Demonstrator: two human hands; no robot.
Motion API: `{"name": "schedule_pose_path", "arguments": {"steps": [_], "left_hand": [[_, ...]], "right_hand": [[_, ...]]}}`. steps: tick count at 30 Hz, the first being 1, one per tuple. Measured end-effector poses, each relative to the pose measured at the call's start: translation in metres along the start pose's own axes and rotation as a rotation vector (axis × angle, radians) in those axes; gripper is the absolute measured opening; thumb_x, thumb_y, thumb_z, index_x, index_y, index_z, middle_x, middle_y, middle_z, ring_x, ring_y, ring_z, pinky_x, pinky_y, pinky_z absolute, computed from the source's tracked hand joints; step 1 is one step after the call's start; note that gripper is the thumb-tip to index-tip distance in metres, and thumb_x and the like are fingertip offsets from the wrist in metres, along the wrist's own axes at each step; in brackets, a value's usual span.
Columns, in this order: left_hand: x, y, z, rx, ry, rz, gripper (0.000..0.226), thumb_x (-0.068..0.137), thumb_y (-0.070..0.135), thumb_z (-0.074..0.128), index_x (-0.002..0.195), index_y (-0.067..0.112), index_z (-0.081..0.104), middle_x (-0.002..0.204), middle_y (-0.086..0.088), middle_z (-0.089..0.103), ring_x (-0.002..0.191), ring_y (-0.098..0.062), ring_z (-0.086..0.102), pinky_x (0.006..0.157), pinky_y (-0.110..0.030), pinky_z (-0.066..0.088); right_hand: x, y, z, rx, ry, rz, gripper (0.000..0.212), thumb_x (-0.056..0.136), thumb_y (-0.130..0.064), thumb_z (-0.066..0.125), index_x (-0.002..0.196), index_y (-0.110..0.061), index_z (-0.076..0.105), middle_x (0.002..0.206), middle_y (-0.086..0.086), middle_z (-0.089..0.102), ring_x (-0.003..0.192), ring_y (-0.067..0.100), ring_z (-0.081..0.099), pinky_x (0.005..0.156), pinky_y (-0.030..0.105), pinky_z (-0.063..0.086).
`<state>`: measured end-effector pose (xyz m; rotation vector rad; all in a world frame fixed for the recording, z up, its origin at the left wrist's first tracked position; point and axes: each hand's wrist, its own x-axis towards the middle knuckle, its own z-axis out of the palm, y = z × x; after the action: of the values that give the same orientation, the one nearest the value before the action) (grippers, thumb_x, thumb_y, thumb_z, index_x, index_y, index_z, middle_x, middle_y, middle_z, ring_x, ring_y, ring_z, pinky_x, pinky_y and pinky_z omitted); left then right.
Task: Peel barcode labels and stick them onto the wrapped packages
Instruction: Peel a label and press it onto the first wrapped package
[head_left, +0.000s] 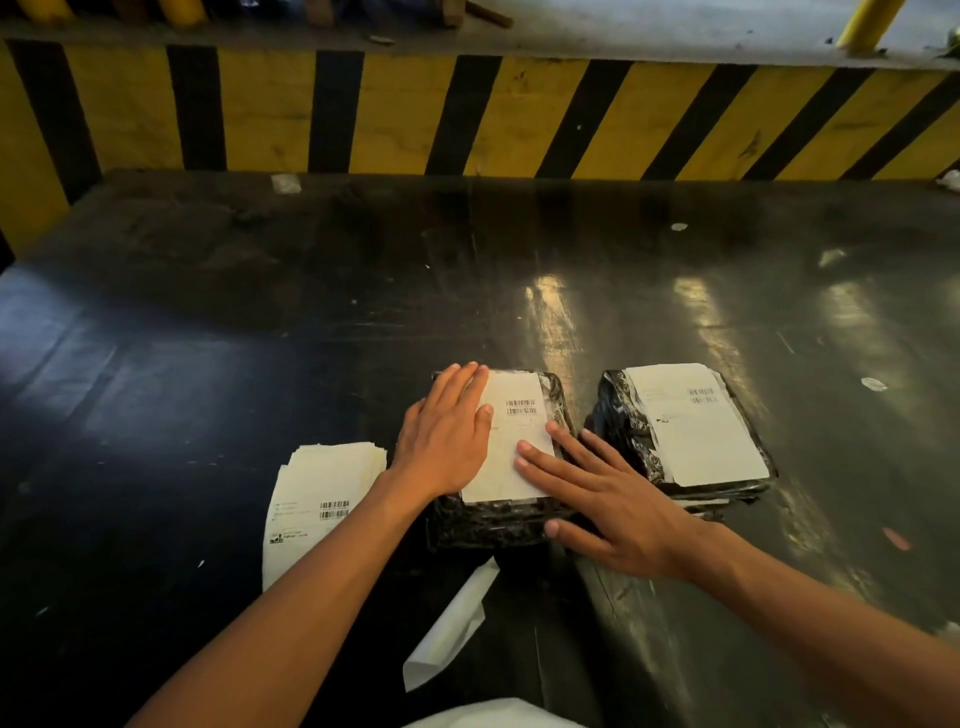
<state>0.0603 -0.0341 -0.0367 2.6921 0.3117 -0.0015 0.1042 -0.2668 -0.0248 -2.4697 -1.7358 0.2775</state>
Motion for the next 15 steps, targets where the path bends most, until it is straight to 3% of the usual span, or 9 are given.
{"name": "schedule_pose_path", "arguments": {"steps": [3, 6, 8, 10, 12, 15], "left_hand": [[0.0, -0.001, 0.001, 0.003, -0.008, -0.001, 0.054, 0.105, 0.038, 0.021, 0.156, 0.025, 0.009, 0.165, 0.009, 0.005, 0.151, -0.011, -0.001, 0.119, -0.046, 0.016], [0.002, -0.002, 0.002, -0.01, -0.011, 0.002, 0.054, 0.105, 0.038, 0.02, 0.156, 0.025, 0.008, 0.165, 0.009, 0.004, 0.151, -0.01, -0.002, 0.12, -0.046, 0.014], [0.002, -0.003, 0.003, -0.023, -0.011, 0.009, 0.054, 0.105, 0.038, 0.02, 0.156, 0.025, 0.009, 0.165, 0.009, 0.004, 0.151, -0.01, -0.003, 0.12, -0.046, 0.012], [0.003, -0.004, 0.004, -0.02, -0.01, 0.015, 0.055, 0.105, 0.039, 0.021, 0.156, 0.025, 0.009, 0.165, 0.009, 0.004, 0.151, -0.009, -0.003, 0.122, -0.047, 0.011], [0.006, -0.006, 0.001, -0.011, -0.027, 0.03, 0.055, 0.104, 0.04, 0.023, 0.156, 0.026, 0.009, 0.165, 0.009, 0.004, 0.151, -0.009, -0.003, 0.122, -0.049, 0.01], [0.014, -0.011, -0.009, 0.029, -0.076, 0.079, 0.058, 0.103, 0.045, 0.026, 0.156, 0.029, 0.01, 0.165, 0.012, 0.003, 0.151, -0.008, -0.005, 0.122, -0.05, 0.007]], "right_hand": [[-0.01, -0.001, 0.002, -0.029, 0.012, -0.071, 0.068, 0.099, -0.053, 0.037, 0.155, -0.032, 0.004, 0.163, -0.012, 0.0, 0.15, 0.016, -0.013, 0.122, 0.05, 0.0], [-0.019, 0.003, 0.006, 0.017, 0.068, -0.16, 0.06, 0.096, -0.041, 0.049, 0.151, -0.026, 0.032, 0.161, -0.008, 0.022, 0.151, 0.018, 0.005, 0.121, 0.052, 0.013], [-0.019, 0.004, 0.005, 0.116, 0.199, -0.185, 0.044, 0.094, -0.032, 0.052, 0.137, -0.022, 0.054, 0.15, -0.006, 0.045, 0.147, 0.016, 0.027, 0.117, 0.051, 0.027], [-0.008, 0.004, 0.001, 0.224, 0.377, -0.118, 0.034, 0.095, -0.026, 0.05, 0.126, -0.018, 0.062, 0.134, -0.003, 0.06, 0.133, 0.012, 0.047, 0.104, 0.046, 0.041], [0.013, 0.006, -0.006, 0.26, 0.441, 0.038, 0.037, 0.098, -0.027, 0.044, 0.133, -0.02, 0.055, 0.139, -0.002, 0.054, 0.131, 0.011, 0.044, 0.105, 0.041, 0.041], [0.048, 0.019, -0.007, 0.241, 0.306, 0.244, 0.054, 0.102, -0.04, 0.032, 0.153, -0.024, 0.023, 0.162, -0.008, 0.016, 0.15, 0.007, 0.007, 0.122, 0.036, 0.016]]}}
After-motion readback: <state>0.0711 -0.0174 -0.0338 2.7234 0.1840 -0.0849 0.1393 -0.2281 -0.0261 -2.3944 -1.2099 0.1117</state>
